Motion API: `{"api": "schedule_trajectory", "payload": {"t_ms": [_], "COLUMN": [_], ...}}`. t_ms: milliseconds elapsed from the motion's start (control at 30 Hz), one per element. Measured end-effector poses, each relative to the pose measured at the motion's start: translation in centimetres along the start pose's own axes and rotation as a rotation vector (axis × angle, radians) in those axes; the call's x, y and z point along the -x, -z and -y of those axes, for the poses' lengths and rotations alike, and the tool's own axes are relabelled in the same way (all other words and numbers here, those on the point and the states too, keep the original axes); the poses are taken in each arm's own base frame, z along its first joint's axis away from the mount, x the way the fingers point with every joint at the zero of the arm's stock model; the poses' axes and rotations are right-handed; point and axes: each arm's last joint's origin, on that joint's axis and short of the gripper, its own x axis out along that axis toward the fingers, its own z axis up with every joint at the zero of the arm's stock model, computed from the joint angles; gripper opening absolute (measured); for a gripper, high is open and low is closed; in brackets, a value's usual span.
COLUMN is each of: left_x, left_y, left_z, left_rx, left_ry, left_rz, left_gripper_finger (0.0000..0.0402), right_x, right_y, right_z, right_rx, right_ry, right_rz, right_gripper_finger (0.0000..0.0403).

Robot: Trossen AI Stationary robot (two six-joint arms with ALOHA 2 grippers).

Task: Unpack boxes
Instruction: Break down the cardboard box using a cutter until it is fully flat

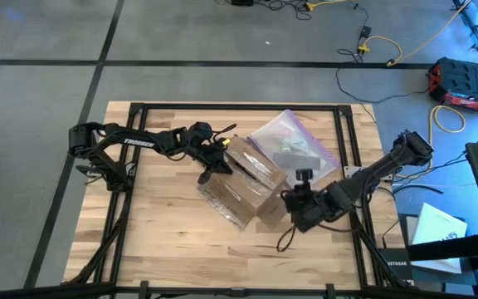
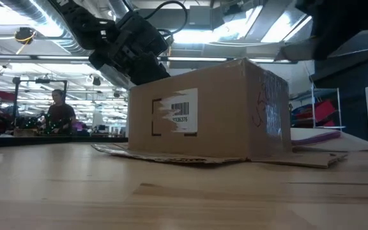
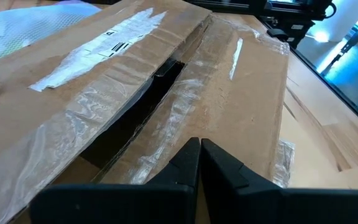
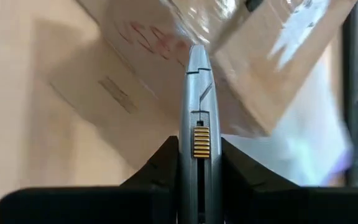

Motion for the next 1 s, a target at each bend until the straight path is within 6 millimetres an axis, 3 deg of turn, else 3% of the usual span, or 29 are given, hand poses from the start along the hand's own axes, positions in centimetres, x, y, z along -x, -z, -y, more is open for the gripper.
{"api": "schedule_trajectory", "payload": {"t_ms": [233,400,600,800,1000], "left_x": [-0.3,-0.8,0.2,3.2,6.9], "left_y": [-0.2,-1.0,-3.3,-6.0,-6.3], "left_z": [0.5,1.3,2.9,3.9,0.7], "left_rx": [0.016,0.055,0.058,-0.035,-0.060], "left_ry": [0.002,0.015,0.048,-0.022,-0.383], "left_rz": [0.000,0.047,0.135,0.249,0.272], "left_gripper_finger": [0.0000,0.0000,0.0000,0.0000,0.0000], "right_x": [0.9,1.0,0.5,-0.4,-1.6], "right_y": [-0.6,-1.3,-2.6,-4.4,-4.5], "right_z": [-1.8,-1.5,-0.6,-0.3,-1.6], "right_rx": [-0.364,-0.640,-0.792,-0.716,-0.483], "right_ry": [-0.054,0.024,0.047,-0.159,-0.403], "right_rz": [0.145,0.276,0.367,0.324,0.167], "right_gripper_finger": [0.0055,0.0055,0.0055,0.0055,0.0055]}}
